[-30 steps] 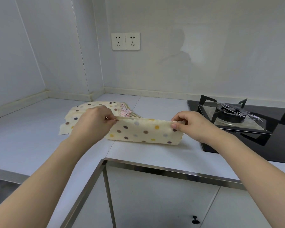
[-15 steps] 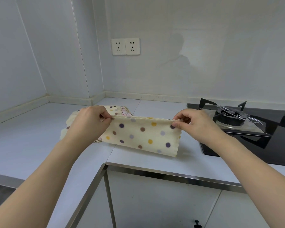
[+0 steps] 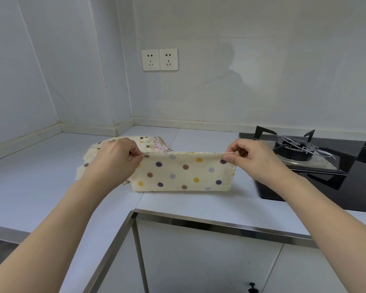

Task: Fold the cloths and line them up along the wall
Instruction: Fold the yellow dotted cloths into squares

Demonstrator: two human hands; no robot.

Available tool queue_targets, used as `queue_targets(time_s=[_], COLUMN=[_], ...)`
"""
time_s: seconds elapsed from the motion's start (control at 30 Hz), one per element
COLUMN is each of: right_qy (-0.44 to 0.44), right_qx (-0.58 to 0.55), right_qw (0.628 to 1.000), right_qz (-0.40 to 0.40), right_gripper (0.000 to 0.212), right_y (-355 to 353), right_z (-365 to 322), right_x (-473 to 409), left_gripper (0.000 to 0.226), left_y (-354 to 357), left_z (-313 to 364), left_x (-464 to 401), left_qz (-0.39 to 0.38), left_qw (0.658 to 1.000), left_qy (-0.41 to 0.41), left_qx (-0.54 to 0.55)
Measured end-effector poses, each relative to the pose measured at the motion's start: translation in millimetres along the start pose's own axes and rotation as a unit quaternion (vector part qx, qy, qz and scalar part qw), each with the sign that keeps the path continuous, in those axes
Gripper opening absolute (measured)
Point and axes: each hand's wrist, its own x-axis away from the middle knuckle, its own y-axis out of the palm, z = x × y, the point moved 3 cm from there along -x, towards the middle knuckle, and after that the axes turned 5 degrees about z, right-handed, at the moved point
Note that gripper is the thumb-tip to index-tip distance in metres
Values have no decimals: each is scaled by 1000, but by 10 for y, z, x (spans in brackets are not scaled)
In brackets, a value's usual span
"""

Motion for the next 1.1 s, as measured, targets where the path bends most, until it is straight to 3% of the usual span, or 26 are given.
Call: queue_targets(time_s=[0.13, 0.43, 0.7, 0.87, 1.1], right_qy=[12, 51, 36, 39, 57], right_qx=[-30, 13, 8, 5, -48], right_qw=[999, 991, 997, 999, 996], right_qz=[-10, -127, -75, -36, -40], right_gripper=[14, 12, 11, 20, 21], right_y=[6, 208, 173, 96, 48], right_z=[0, 132, 79, 21, 41], right_x=[15, 16, 34, 31, 43], left_gripper=[9, 13, 12, 25, 13], left_y=[30, -6, 30, 73, 77], left_z=[-28, 1, -50, -99, -109], left_x=[5, 28, 13, 18, 1], left_qz=[-15, 8, 2, -29, -14], left_qw=[1000, 995, 997, 998, 998], left_qy=[-1, -12, -2, 10, -18], left_qx=[27, 102, 72, 55, 54])
